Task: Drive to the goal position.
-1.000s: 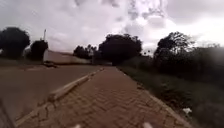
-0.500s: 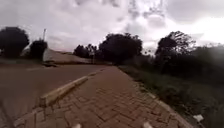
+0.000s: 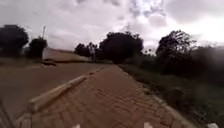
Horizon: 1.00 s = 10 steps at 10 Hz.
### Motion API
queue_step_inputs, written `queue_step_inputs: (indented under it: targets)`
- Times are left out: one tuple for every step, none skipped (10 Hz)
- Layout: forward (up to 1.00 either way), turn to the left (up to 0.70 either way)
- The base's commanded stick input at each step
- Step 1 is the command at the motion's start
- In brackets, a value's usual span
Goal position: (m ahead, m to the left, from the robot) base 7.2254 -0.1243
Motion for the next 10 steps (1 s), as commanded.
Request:
queue_step_inputs:
  targets:
    - [0.5, 0.0]
    - [0.5, 0.0]
    - [0.5, 0.0]
    - [0.5, 0.0]
    - [0.5, 0.0]
    - [0.5, 0.0]
    - [0.5, 0.0]
    - [0.5, 0.0]
    - [0.5, 0.0]
    - [0.5, 0.0]
